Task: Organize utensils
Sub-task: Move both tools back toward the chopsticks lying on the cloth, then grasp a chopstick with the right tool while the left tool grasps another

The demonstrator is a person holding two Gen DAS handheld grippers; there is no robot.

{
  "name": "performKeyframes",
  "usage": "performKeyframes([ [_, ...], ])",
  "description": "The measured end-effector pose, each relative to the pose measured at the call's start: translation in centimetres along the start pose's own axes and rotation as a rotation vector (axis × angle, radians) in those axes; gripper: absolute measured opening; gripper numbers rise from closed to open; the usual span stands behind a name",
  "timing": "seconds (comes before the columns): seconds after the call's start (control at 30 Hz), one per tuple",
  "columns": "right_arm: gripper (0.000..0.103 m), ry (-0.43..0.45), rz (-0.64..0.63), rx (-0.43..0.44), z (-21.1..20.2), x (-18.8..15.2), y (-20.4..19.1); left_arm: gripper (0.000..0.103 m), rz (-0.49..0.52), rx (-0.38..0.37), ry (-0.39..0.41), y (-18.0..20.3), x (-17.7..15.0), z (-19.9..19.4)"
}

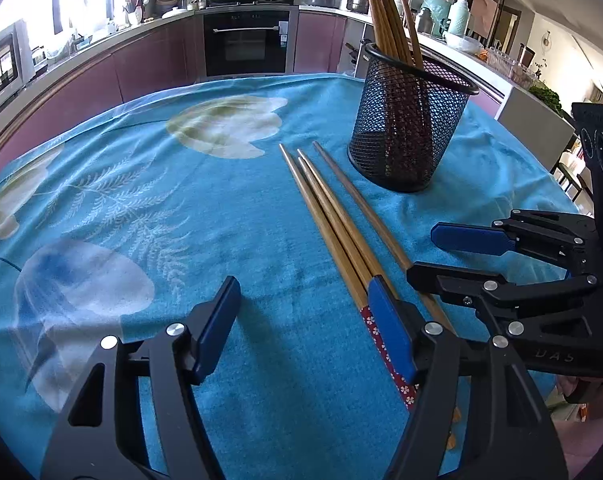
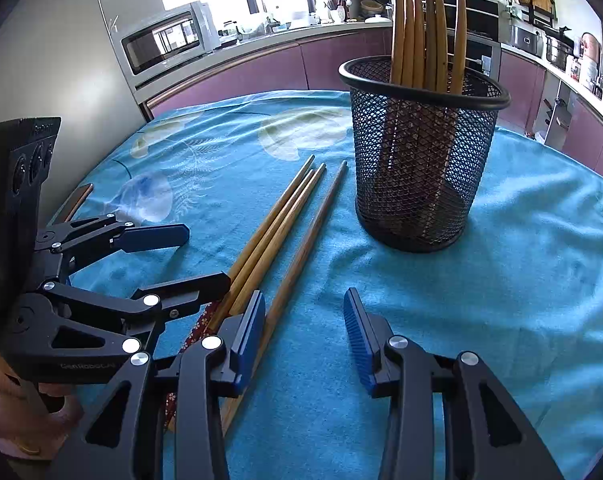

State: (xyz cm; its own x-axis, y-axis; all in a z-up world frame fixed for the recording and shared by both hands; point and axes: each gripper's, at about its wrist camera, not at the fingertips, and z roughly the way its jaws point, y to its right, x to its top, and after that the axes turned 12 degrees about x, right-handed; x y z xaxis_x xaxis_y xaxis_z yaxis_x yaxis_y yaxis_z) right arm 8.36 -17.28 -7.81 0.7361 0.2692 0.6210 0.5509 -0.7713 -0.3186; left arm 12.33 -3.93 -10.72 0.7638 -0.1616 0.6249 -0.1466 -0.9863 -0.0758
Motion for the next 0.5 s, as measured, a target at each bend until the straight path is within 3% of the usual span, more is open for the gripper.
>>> performKeyframes([
  [0.17, 0.039, -0.001, -0.006, -0.004, 0.09, 0.04, -0.1, 0.048, 0.009, 0.038, 0.002, 0.16, 0.02, 0.13],
  [0.43, 0.039, -0.003, -0.017, -0.017, 0.64, 0.55, -0.28, 0.046, -0.01, 0.029, -0.003, -0.23, 0.29, 0.23],
  [0.5, 0.037, -0.004, -0.018, -0.023, 0.85, 0.79, -0.29, 0.042, -0.01, 0.023, -0.004, -0.22, 0.59, 0.32],
])
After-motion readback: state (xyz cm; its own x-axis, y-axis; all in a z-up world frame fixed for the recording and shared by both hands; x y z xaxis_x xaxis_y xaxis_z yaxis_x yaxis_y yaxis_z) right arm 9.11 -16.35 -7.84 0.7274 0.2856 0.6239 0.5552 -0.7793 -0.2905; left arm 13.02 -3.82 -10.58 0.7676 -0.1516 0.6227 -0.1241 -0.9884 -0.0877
